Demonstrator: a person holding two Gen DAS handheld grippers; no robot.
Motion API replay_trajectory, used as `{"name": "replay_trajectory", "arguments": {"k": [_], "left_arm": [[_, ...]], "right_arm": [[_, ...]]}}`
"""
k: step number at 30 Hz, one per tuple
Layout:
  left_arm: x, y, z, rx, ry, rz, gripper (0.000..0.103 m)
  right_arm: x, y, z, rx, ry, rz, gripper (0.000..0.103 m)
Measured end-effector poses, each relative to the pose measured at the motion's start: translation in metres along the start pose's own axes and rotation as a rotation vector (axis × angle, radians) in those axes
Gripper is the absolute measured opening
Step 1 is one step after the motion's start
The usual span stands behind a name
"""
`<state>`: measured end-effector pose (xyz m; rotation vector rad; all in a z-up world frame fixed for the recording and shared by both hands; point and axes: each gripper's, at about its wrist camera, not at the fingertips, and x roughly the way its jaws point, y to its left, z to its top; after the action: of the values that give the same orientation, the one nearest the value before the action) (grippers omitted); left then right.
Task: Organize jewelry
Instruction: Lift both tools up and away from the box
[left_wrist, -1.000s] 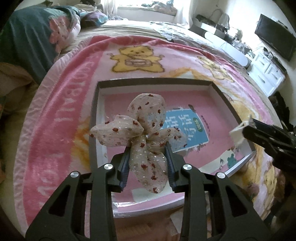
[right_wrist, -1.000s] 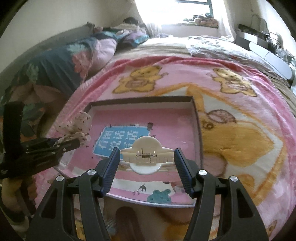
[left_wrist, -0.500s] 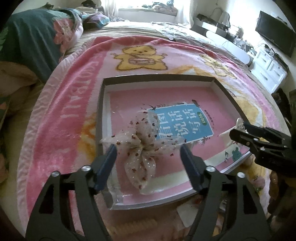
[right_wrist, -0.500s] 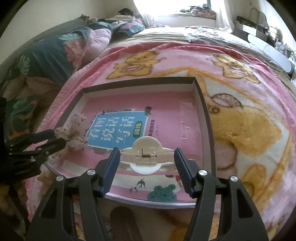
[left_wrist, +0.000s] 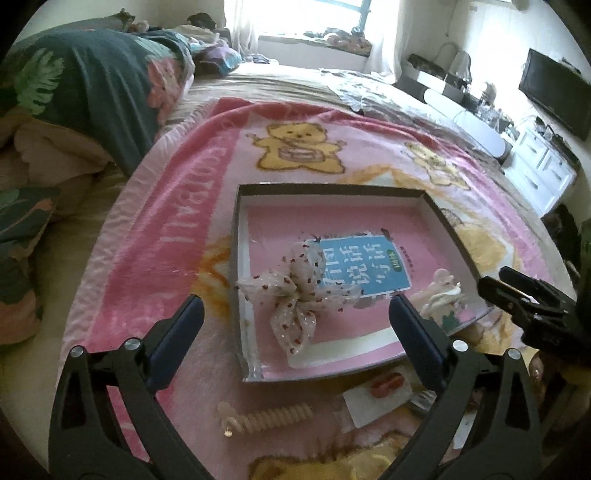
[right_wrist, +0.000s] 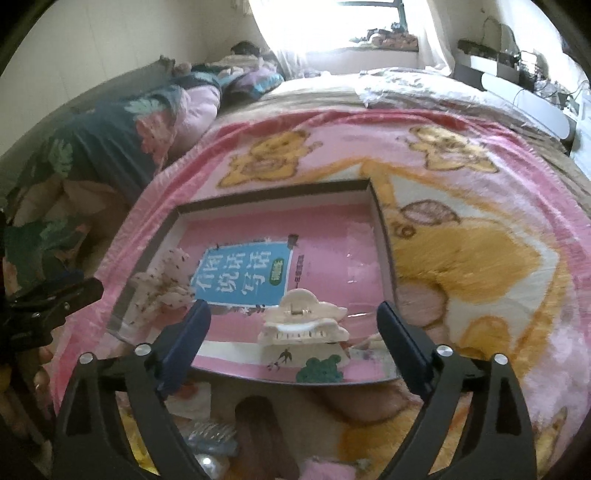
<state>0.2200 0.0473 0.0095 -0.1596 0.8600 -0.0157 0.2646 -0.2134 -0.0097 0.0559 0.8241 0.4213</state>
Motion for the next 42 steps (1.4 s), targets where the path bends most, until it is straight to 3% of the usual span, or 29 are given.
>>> {"name": "replay_trajectory", "arguments": {"k": [14,29,42], "left_arm": [[-0.086,-0.006,0.002,-0.043,-0.160,-0.029,0.094],[-0.142,-0.024,-0.017,-0.018,-0.219,-0.062,0.094],[-0.161,-0.038,-0.046,0.021,-0.211,-0.070,0.094]], "right_arm": [[-0.098,0.009,0.007,-0.028,-0.150,0.022,0.097],[-0.167,0.019,-0.011,-0.080,-0.228,0.016,0.097],[-0.189,0.027,-0.046,-0.120,-0.227,0.025,0.097]]}}
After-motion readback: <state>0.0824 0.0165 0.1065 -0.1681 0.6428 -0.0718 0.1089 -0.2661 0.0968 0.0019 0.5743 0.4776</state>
